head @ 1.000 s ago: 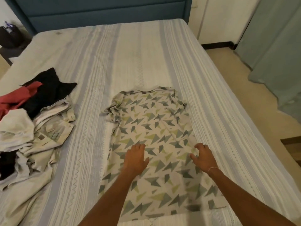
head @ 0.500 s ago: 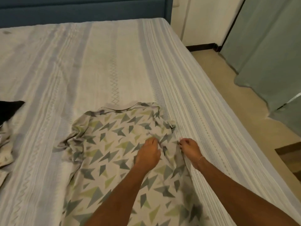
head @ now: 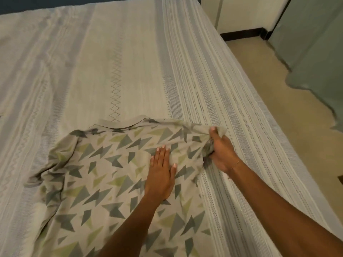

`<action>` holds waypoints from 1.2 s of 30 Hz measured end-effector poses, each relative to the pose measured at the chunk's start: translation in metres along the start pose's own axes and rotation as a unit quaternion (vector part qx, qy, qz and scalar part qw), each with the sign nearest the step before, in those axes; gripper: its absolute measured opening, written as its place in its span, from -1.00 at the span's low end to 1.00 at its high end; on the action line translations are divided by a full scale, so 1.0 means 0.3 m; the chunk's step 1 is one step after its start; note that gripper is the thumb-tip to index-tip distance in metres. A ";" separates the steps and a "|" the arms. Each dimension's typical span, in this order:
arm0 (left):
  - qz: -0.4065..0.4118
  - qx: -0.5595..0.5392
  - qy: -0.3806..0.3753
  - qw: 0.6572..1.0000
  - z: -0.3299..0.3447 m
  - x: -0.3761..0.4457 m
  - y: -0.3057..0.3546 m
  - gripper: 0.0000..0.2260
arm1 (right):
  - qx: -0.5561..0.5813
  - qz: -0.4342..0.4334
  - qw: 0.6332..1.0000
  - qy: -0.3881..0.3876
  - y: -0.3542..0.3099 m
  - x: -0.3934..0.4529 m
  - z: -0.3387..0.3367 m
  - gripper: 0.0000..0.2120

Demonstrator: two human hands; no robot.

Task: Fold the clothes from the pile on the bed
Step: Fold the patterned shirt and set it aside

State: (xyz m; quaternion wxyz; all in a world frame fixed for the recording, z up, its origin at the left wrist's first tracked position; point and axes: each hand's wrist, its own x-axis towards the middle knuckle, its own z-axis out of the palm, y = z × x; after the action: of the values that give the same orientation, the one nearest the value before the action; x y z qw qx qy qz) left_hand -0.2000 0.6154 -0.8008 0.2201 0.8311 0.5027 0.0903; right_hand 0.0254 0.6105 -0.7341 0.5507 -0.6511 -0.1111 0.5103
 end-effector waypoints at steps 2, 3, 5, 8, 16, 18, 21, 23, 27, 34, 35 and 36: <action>-0.037 0.046 -0.007 0.998 -0.009 0.016 0.032 -0.38 | -0.150 -0.112 0.976 0.111 -0.036 0.003 -0.068 -0.53; -0.056 0.074 -0.003 0.996 -0.018 0.031 0.051 -0.37 | -0.226 -0.139 0.950 0.166 -0.046 -0.002 -0.086 -0.54; -0.068 0.116 0.020 0.991 -0.028 0.077 0.096 -0.39 | -0.281 -0.094 0.937 0.183 -0.049 0.022 -0.120 -0.50; 0.002 0.106 0.029 0.994 -0.024 0.181 0.116 -0.37 | -0.227 0.061 0.972 0.016 -0.079 0.031 -0.146 -0.54; 0.039 0.135 -0.040 0.989 0.009 0.377 0.102 -0.23 | -0.222 -0.172 0.960 -0.020 -0.043 0.096 -0.212 -0.73; 0.033 0.139 -0.030 0.989 0.023 0.388 0.093 -0.26 | -0.326 -0.170 0.923 0.113 -0.041 0.114 -0.212 -0.69; 0.029 0.162 -0.017 0.986 0.030 0.397 0.086 -0.27 | -0.475 -0.094 0.852 0.197 -0.050 0.124 -0.221 -0.59; 0.030 0.174 -0.015 0.984 0.036 0.401 0.092 -0.26 | -0.456 -0.056 0.876 0.147 -0.047 0.128 -0.231 -0.52; 0.045 0.198 -0.010 0.979 0.034 0.423 0.093 -0.19 | -0.384 -0.082 0.919 0.026 -0.020 0.111 -0.229 -0.76; 0.044 0.206 -0.028 0.977 0.013 0.480 0.084 -0.10 | -0.410 -0.150 0.893 0.108 0.026 0.113 -0.232 -0.75; 0.042 0.205 -0.029 0.977 0.012 0.479 0.081 -0.09 | -0.453 -0.150 0.863 0.167 0.037 0.109 -0.239 -0.70; 0.041 0.203 -0.032 0.978 0.009 0.486 0.079 -0.08 | -0.497 -0.145 0.830 0.207 0.048 0.107 -0.242 -0.65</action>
State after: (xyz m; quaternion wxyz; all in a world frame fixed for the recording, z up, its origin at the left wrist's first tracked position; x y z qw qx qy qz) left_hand -0.1104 0.7329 -0.8028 0.0592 0.8810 0.4684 -0.0314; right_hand 0.0913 0.5842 -0.7727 0.2308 -0.9037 -0.3265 0.1534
